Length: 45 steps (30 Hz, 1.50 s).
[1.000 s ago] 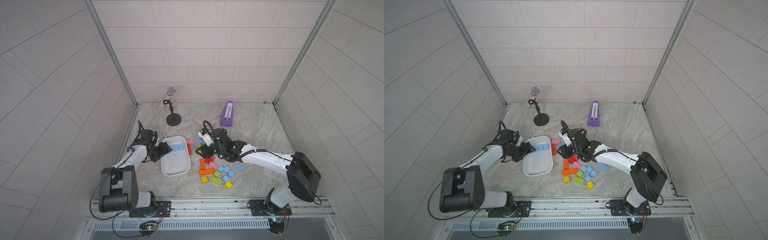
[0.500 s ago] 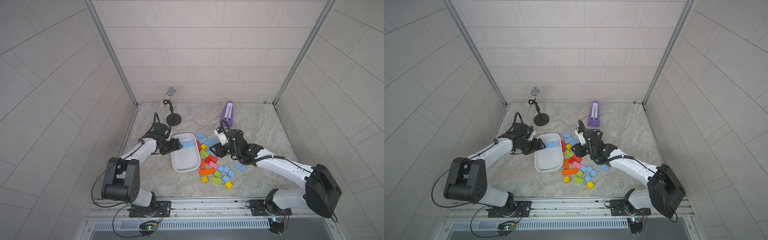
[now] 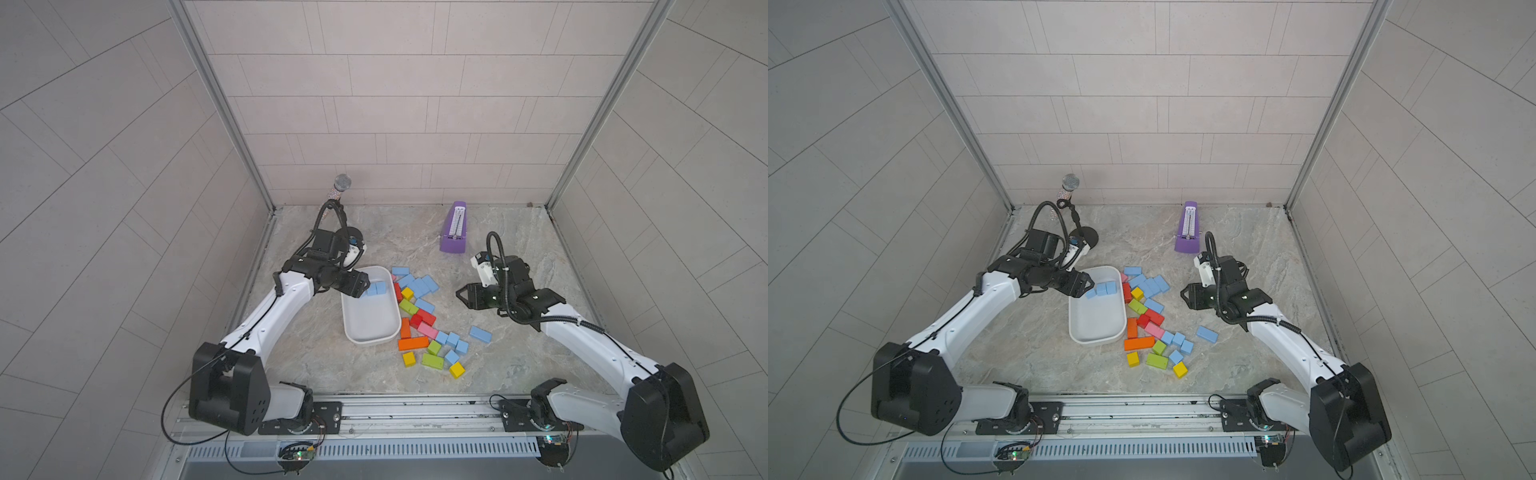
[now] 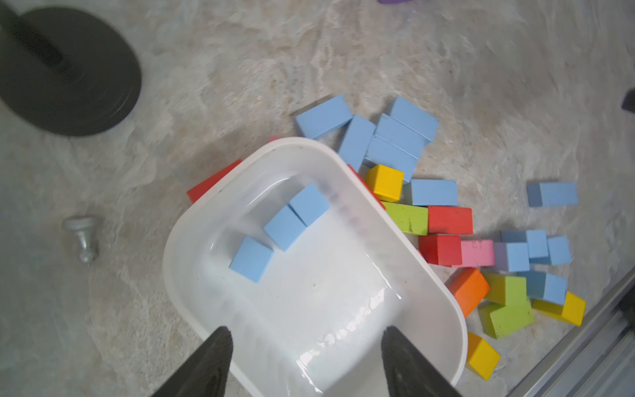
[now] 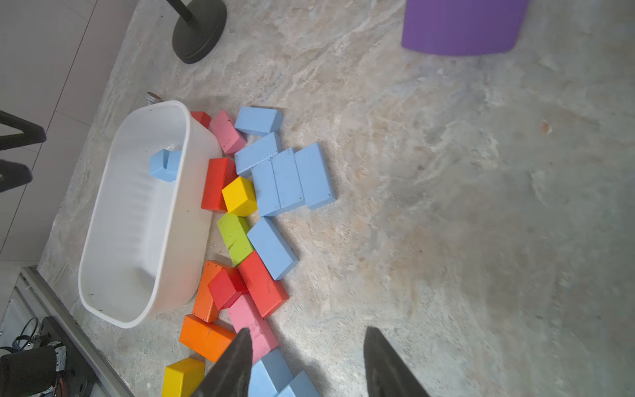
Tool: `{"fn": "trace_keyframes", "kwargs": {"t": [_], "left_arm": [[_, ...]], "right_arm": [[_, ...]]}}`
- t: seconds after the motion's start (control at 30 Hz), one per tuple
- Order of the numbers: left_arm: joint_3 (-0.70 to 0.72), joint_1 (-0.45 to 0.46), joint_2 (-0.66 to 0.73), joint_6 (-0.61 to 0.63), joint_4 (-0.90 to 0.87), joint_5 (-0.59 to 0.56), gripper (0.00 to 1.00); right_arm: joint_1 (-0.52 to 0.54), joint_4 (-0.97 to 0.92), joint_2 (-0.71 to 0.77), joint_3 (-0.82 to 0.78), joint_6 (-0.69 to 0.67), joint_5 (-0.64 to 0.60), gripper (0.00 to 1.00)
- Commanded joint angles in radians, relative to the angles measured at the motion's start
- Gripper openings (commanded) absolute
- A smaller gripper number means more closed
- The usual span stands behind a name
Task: Pick out the blue building blocks
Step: Pick up the building block from the center of the board.
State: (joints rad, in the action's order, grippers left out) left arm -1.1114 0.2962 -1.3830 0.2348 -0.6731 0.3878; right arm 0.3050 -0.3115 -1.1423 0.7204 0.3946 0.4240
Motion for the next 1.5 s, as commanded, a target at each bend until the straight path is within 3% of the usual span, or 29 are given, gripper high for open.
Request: {"fn": "trace_keyframes", "kwargs": {"t": [0.0, 0.2, 0.4, 0.7, 1.47], "left_arm": [[-0.092, 0.076, -0.09, 0.259, -0.073, -0.072, 0.72], [-0.294, 0.178, -0.322, 0.463, -0.083, -0.211, 0.69], [-0.563, 0.208, -0.581, 0.586, -0.164, -0.244, 0.66], [-0.911, 0.238, -0.896, 0.66, -0.331, -0.359, 0.64], [-1.034, 0.239, -1.072, 0.634, -0.356, -0.331, 0.56]], "right_arm": [[-0.058, -0.057, 0.042, -0.029, -0.002, 0.056, 0.54], [-0.081, -0.06, 0.088, -0.047, -0.005, 0.066, 0.54], [-0.084, -0.063, 0.117, -0.064, -0.008, 0.053, 0.54], [-0.093, -0.066, 0.091, -0.062, -0.04, 0.054, 0.54], [-0.097, -0.066, 0.076, -0.065, -0.056, 0.082, 0.54]]}}
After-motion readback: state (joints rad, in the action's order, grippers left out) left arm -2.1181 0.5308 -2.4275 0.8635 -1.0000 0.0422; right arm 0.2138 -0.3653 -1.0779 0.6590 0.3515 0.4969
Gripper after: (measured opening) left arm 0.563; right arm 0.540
